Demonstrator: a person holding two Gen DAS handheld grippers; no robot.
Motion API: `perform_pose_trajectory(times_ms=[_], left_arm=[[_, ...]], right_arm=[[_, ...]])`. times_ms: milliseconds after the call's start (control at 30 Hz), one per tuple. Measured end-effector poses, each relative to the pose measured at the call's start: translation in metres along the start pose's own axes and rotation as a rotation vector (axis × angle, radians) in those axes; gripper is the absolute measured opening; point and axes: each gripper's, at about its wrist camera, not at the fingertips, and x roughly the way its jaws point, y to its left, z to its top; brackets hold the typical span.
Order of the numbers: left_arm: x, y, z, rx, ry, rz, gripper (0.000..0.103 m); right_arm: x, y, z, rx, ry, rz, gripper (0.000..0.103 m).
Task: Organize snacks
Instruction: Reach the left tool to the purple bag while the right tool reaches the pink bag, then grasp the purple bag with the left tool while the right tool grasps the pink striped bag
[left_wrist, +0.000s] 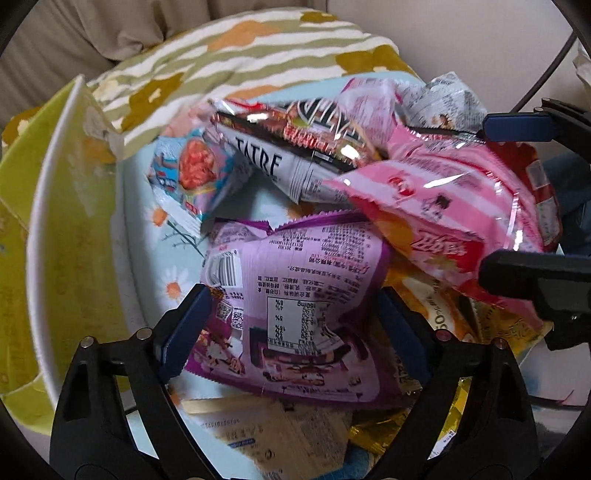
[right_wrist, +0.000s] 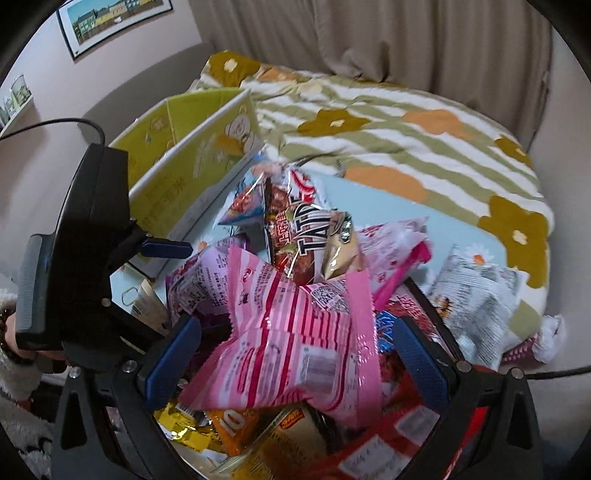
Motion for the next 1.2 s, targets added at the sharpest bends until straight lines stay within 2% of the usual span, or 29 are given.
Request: perform_pose_trajectory(times_ms=[300,433,633,667,833,1200], left_arm=[[0.007,-0.001,-0.004,0.042,0.018,0.015,0.080],[0.002,-0.001,-0.005,0.053,0.019,0.013,0.074],[-0.004,0.003,-0.005,0.058,0.013,0.013,0.065],[-0.005,0.004,-0.005,0.057,0.011,0.012,0.064],[-0.011,0.008,-0.004,0.044,-0.003,0.006,0.061],[-0.052,0.003,-0.002,0.024,-0.070,-0.005,0.061]], right_arm=[[0.029,-0.002,0.003,-0.025,0.096,0.042,0.103],[0.037,-0.005,0.005,-0.009,0.118,0.061,0.098],[0.043,0.000,0.008,-0.032,0.155,0.074,0.079],[0.043,-0.001,0.009,-0.034,0.159,0.082,0.073],[0.040,-0.004,0.006,0.011,0.150,0.113,0.067],[0.000,0.004,0.005,0.027,0.065,0.127,0.066]])
